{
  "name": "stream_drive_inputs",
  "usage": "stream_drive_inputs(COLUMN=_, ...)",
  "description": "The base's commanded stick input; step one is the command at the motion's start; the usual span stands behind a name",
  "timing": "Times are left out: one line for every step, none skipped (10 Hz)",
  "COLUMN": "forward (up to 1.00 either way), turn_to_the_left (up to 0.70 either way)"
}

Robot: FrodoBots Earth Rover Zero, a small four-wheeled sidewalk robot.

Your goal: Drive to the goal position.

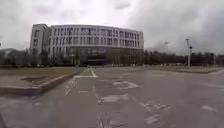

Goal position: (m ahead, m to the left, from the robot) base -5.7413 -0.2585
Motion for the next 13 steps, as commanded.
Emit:
stream_drive_inputs(forward=0.70, turn_to_the_left=0.00)
stream_drive_inputs(forward=0.70, turn_to_the_left=0.00)
stream_drive_inputs(forward=0.70, turn_to_the_left=0.00)
stream_drive_inputs(forward=0.70, turn_to_the_left=0.00)
stream_drive_inputs(forward=0.70, turn_to_the_left=0.00)
stream_drive_inputs(forward=0.70, turn_to_the_left=0.00)
stream_drive_inputs(forward=0.70, turn_to_the_left=0.00)
stream_drive_inputs(forward=0.70, turn_to_the_left=0.00)
stream_drive_inputs(forward=0.70, turn_to_the_left=0.00)
stream_drive_inputs(forward=0.70, turn_to_the_left=0.00)
stream_drive_inputs(forward=0.70, turn_to_the_left=0.00)
stream_drive_inputs(forward=0.70, turn_to_the_left=0.00)
stream_drive_inputs(forward=0.70, turn_to_the_left=0.00)
